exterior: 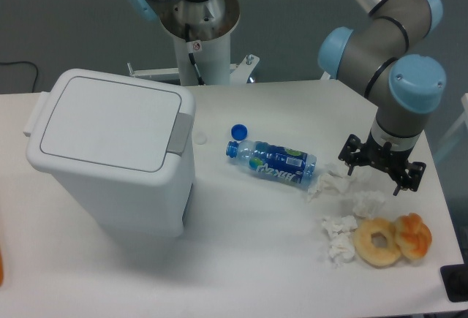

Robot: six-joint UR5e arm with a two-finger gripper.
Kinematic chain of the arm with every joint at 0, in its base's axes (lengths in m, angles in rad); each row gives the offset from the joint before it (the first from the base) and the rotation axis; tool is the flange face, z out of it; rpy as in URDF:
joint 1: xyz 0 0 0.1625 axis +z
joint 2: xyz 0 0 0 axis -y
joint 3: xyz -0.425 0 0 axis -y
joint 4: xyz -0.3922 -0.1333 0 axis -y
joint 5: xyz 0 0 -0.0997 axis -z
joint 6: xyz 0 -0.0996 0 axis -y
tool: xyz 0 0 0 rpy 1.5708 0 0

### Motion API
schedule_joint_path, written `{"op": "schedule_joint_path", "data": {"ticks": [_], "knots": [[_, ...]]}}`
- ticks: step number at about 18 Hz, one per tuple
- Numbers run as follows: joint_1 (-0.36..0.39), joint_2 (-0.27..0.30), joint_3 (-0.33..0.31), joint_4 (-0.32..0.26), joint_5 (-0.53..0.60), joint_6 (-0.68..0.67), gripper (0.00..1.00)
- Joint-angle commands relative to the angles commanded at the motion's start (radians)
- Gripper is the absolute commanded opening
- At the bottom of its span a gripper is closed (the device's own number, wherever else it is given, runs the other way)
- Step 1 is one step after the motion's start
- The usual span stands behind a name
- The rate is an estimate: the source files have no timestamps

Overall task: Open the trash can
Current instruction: 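Move the open gripper from its start pose toward the trash can lid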

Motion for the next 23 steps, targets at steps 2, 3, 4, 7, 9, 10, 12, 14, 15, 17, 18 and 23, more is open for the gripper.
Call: {"op": "schedule_joint_path", "data": {"ticks": [2, 3, 4, 7, 9, 10, 12, 14, 15, 17, 18, 23], "knots": [[-0.003, 0.002, 0.0, -0.002, 0.005, 0.0, 1.0], [-0.005, 0.002, -0.002, -0.002, 0.005, -0.002, 1.0], [-0.005, 0.003, -0.003, -0.003, 0.005, -0.003, 1.0], [-0.014, 0.006, -0.005, -0.003, 0.006, -0.012, 1.0], [-0.026, 0.02, -0.02, -0.005, 0.006, -0.014, 1.0], [-0.029, 0.035, -0.038, -0.005, 0.005, -0.015, 1.0], [-0.032, 0.069, -0.087, 0.0, -0.008, -0.041, 1.0], [-0.031, 0.103, -0.101, 0.002, -0.035, -0.095, 1.0], [-0.031, 0.115, -0.095, 0.002, -0.061, -0.115, 1.0], [-0.035, 0.129, -0.094, -0.005, -0.069, -0.135, 1.0], [-0.043, 0.135, -0.094, -0.006, -0.071, -0.153, 1.0], [-0.11, 0.184, -0.092, -0.035, -0.075, -0.297, 1.0]]}}
